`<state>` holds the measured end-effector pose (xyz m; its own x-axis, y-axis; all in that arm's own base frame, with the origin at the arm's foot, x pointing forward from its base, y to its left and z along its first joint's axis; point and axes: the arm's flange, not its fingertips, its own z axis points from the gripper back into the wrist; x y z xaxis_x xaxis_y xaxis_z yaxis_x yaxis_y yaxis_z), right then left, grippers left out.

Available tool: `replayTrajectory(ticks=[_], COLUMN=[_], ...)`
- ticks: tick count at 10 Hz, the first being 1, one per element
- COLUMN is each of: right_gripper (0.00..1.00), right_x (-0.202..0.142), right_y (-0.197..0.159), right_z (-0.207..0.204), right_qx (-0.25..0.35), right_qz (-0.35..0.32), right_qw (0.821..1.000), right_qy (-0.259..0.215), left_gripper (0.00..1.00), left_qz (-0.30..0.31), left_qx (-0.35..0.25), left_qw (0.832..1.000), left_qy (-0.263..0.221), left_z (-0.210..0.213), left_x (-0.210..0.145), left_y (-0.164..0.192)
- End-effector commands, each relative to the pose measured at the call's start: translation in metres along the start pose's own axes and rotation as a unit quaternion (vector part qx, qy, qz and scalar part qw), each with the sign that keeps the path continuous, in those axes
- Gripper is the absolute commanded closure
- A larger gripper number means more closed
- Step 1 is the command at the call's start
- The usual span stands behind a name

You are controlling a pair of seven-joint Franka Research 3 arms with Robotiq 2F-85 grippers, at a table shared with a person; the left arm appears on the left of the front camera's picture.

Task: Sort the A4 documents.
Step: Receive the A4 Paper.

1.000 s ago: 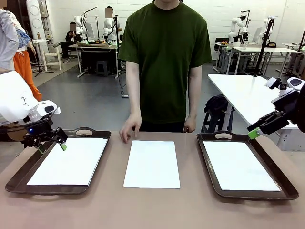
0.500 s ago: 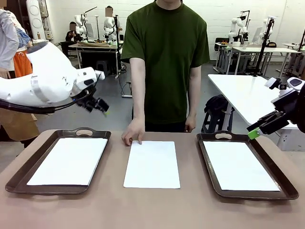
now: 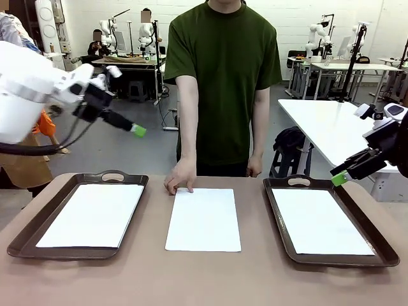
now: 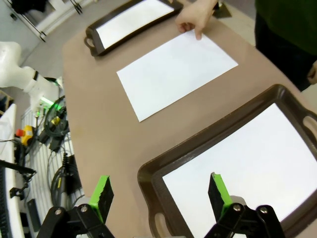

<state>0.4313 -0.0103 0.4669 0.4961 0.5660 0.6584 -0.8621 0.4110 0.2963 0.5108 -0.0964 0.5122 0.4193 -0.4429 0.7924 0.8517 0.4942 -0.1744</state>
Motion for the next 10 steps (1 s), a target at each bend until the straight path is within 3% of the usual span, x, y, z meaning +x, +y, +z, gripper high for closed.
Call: replayTrajectory(ticks=[1, 3, 5, 10], right_gripper=[0.0, 0.0, 0.0, 0.0], right_x=[-0.001, -0.001, -0.001, -0.001], right_y=[0.0, 0.0, 0.0, 0.0], right_z=[-0.001, -0.001, -0.001, -0.001], right_qx=[-0.001, -0.001, -0.001, -0.001], right_qz=[0.005, 0.005, 0.005, 0.005], right_qw=[1.0, 1.0, 1.0, 1.0], right_qy=[0.002, 0.002, 0.002, 0.002], left_gripper=[0.0, 0.0, 0.0, 0.0], left_qz=[-0.028, -0.076, -0.044, -0.034], left_qx=[0.01, 0.051, 0.083, 0.061], left_qw=[0.999, 0.992, 0.993, 0.995], left_qy=[0.042, 0.082, 0.07, 0.067], left_z=[0.036, 0.046, 0.035, 0.026], left_x=[-0.029, -0.022, -0.024, -0.024], left_y=[-0.009, -0.025, -0.034, -0.037])
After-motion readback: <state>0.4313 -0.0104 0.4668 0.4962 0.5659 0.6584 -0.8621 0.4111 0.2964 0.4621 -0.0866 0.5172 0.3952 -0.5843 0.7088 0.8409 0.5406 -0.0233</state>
